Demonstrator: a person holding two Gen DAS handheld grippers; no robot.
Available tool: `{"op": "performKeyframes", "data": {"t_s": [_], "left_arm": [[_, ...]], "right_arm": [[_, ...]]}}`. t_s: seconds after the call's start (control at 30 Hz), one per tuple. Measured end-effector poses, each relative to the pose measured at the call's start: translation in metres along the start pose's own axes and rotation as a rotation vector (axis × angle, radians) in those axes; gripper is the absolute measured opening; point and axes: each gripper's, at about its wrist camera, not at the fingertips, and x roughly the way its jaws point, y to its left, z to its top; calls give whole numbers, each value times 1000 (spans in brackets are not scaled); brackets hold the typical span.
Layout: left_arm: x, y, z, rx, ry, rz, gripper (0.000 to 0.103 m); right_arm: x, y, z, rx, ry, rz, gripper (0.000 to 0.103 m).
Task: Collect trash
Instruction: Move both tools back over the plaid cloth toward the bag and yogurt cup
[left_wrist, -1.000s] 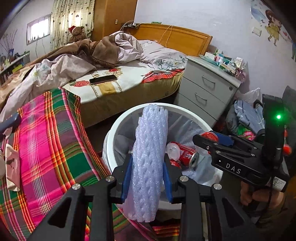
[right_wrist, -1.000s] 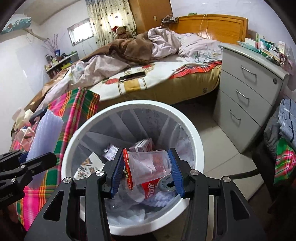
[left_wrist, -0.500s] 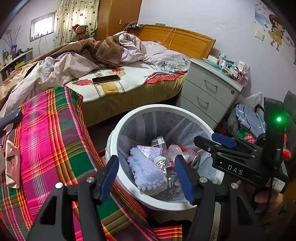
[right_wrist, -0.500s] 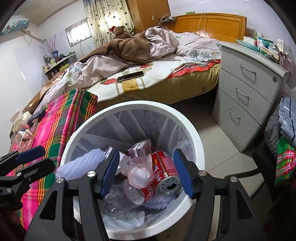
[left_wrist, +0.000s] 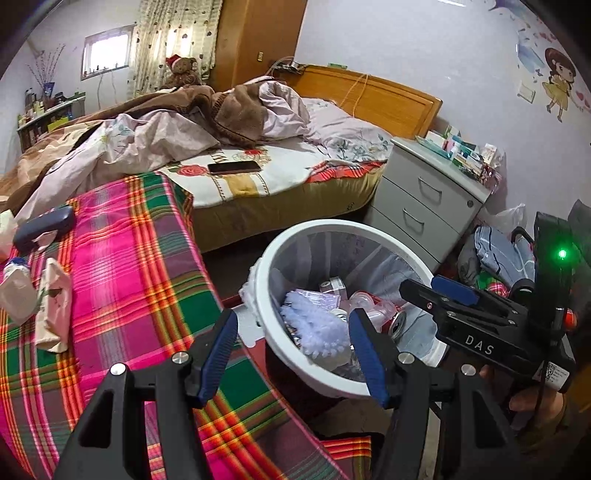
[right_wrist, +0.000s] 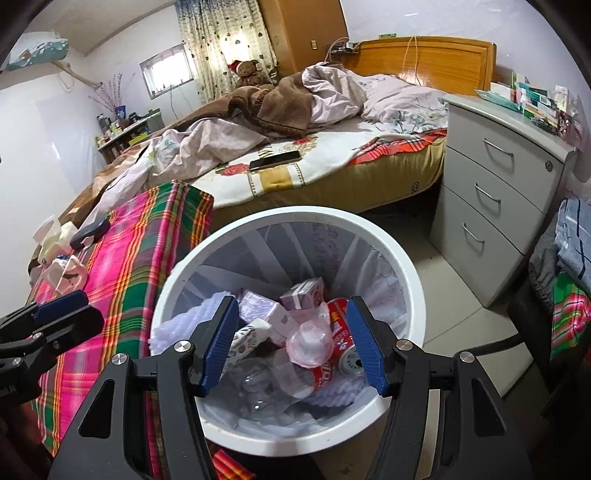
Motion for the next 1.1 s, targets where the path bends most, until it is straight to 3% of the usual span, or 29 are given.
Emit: {"op": "performKeyframes", "data": {"t_s": [0.7, 1.1], "left_arm": [[-64, 79, -27, -103, -95, 161, 65], [-100, 158, -49, -234, -126, 275, 65]], "right_arm": [[-7, 75, -9, -89, -24, 113, 62], [5, 129, -14, -159, 5, 190, 62]]}}
